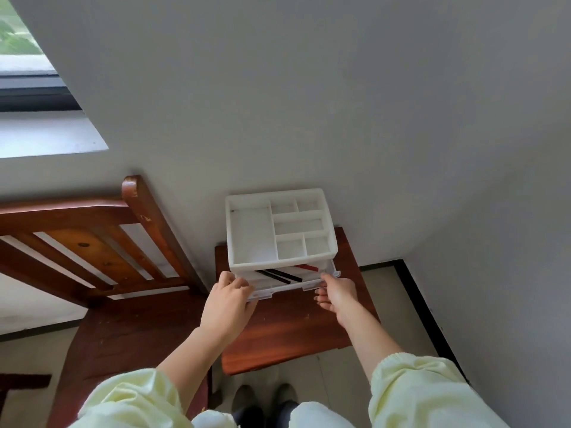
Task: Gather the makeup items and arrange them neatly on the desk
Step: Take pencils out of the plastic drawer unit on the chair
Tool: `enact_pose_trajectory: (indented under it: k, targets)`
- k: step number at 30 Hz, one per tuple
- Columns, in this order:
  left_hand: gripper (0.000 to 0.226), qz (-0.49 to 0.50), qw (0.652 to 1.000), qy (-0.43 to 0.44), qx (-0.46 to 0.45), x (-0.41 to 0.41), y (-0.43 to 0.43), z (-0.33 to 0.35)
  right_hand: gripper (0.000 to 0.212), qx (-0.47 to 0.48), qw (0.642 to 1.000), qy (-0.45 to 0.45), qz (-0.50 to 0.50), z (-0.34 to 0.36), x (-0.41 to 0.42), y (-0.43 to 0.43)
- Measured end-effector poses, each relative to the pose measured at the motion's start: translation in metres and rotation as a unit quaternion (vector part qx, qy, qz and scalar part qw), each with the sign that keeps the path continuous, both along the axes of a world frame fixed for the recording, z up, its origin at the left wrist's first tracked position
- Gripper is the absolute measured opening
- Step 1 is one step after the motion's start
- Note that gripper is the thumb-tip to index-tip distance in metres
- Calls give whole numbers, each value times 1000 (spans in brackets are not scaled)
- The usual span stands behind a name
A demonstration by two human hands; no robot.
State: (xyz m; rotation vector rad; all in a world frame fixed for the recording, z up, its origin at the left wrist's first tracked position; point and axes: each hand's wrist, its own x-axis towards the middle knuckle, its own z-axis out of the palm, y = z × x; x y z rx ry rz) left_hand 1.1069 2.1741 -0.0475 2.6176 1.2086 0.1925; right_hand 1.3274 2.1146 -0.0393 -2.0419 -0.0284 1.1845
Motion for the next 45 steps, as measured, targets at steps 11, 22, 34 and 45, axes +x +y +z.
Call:
enact_pose_trajectory:
  k: [11,22,34,45]
  targets:
    - [33,-43,983,145,-104,-6,12,13,19,-60,988,97,106,11,9,-38]
    - [37,-78,979,153,-112,-4,3,16,36,-100,970,16,220,12,16,-48]
    - [44,-61,988,40,-135,22,5,22,26,21,787,-369,494,37,7,-18]
    - [71,-59,968,181,-161,41,15,-4,65,-64,706,-372,599,-17,-17,28]
